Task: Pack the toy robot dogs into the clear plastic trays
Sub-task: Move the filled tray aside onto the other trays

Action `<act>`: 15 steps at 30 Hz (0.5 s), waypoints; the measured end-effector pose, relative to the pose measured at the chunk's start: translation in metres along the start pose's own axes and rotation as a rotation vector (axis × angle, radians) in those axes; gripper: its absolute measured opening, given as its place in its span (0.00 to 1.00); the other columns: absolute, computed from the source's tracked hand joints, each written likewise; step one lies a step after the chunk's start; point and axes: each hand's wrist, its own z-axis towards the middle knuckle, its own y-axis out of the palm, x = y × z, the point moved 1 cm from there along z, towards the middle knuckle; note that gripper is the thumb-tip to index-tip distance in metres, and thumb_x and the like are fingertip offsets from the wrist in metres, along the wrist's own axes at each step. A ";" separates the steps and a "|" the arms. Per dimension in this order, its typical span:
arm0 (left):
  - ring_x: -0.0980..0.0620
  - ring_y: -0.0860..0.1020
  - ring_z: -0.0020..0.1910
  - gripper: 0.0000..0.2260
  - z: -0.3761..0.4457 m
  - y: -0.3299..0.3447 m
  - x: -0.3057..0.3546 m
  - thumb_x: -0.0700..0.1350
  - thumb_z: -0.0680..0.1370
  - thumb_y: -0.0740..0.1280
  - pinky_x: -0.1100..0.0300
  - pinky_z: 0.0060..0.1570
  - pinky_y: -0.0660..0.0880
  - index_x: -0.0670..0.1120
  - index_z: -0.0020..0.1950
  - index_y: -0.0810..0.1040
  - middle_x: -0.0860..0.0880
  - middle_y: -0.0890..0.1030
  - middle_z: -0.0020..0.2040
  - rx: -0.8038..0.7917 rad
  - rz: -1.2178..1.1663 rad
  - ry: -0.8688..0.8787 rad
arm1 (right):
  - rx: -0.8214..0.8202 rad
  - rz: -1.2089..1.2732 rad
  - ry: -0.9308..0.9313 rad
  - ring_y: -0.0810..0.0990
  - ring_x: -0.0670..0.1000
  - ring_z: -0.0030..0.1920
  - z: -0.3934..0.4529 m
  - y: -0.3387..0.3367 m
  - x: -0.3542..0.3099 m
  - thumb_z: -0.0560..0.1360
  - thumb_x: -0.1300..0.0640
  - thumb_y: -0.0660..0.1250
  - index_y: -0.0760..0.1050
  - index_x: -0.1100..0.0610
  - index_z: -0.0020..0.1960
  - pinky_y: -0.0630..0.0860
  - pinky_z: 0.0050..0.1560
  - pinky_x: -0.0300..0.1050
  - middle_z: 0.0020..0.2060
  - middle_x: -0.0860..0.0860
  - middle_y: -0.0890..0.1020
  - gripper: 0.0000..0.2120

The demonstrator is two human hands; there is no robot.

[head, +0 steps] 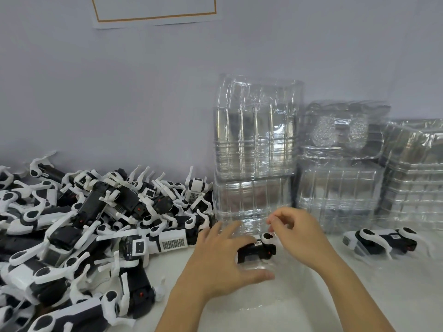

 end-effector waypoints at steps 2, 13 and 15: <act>0.50 0.43 0.81 0.43 0.000 0.003 -0.002 0.84 0.59 0.57 0.44 0.78 0.40 0.70 0.72 0.62 0.58 0.47 0.82 -0.048 0.025 -0.027 | 0.006 0.009 -0.013 0.80 0.35 0.42 0.001 0.000 0.002 0.79 0.56 0.66 0.81 0.46 0.42 0.69 0.40 0.33 0.37 0.38 0.84 0.10; 0.52 0.59 0.70 0.35 -0.003 -0.005 0.001 0.77 0.62 0.62 0.53 0.73 0.47 0.68 0.67 0.66 0.57 0.64 0.68 0.061 -0.003 -0.046 | 0.215 0.234 -0.060 0.81 0.43 0.37 0.000 -0.020 -0.003 0.80 0.58 0.65 0.82 0.49 0.45 0.76 0.42 0.39 0.38 0.41 0.84 0.10; 0.53 0.60 0.70 0.35 -0.004 -0.015 0.000 0.78 0.60 0.62 0.55 0.72 0.50 0.70 0.65 0.67 0.59 0.64 0.67 0.056 -0.091 -0.047 | 0.290 0.343 -0.050 0.80 0.41 0.34 0.001 -0.028 -0.006 0.81 0.60 0.64 0.83 0.49 0.45 0.75 0.37 0.36 0.39 0.42 0.85 0.11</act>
